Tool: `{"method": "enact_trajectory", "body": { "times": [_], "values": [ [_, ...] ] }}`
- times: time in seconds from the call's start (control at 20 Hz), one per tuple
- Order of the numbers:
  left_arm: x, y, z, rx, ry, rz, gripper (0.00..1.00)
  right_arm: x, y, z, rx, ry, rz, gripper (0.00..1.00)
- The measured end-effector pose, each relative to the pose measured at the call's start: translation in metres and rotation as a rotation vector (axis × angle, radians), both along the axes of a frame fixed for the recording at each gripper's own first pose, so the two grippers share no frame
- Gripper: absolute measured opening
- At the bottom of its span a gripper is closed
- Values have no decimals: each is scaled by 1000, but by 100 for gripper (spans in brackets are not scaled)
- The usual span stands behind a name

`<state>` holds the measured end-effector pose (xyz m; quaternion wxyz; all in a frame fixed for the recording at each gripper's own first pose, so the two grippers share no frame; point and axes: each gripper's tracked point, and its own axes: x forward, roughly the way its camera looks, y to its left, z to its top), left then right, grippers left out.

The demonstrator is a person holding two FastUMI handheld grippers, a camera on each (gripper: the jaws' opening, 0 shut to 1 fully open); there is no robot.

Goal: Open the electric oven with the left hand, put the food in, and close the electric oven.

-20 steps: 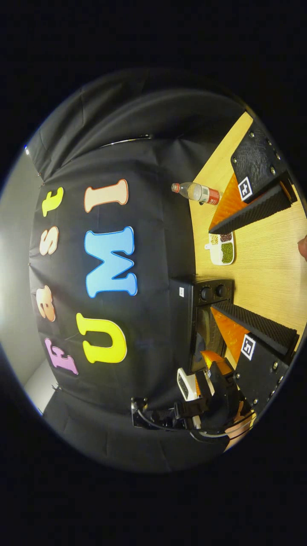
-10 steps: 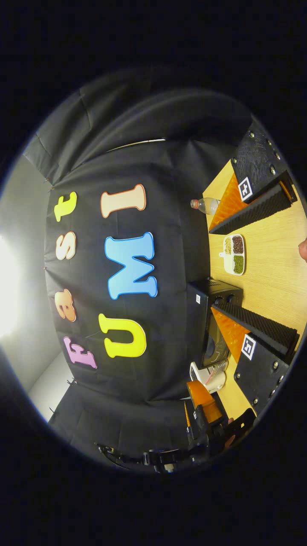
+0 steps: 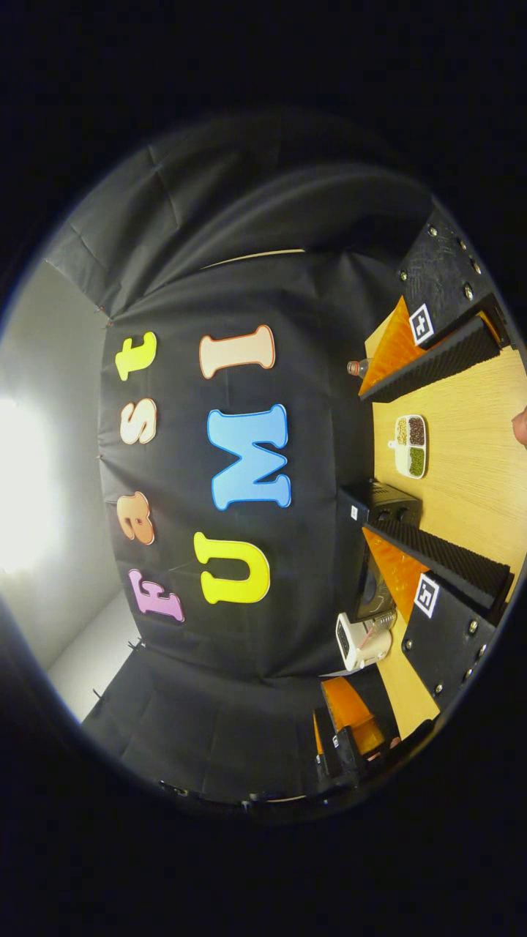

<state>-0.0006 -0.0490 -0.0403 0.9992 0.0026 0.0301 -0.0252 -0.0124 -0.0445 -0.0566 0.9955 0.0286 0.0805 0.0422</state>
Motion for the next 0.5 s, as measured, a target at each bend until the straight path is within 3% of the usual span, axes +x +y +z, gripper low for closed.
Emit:
{"method": "enact_trajectory", "body": {
  "times": [0.05, 0.2, 0.25, 0.35, 0.45, 0.5],
  "values": [
    [-4, 1, 3, 11, -6, -4, 99, -3, 2, 4, -2, -10, -4, 98],
    [-16, 4, 11, 12, -28, -24, 89, -14, 5, 16, -24, -49, -27, 97],
    [-21, 6, 9, 6, -22, -31, 94, -19, 7, 17, -26, -55, -32, 98],
    [-29, 12, 12, -4, -30, -30, 90, -28, 11, 23, -34, -69, -40, 97],
    [-37, 16, 9, -14, -24, -33, 99, -37, 12, 24, -40, -67, -48, 97],
    [-40, 18, 11, -17, -27, -34, 96, -40, 13, 27, -41, -71, -53, 98]
  ]
}}
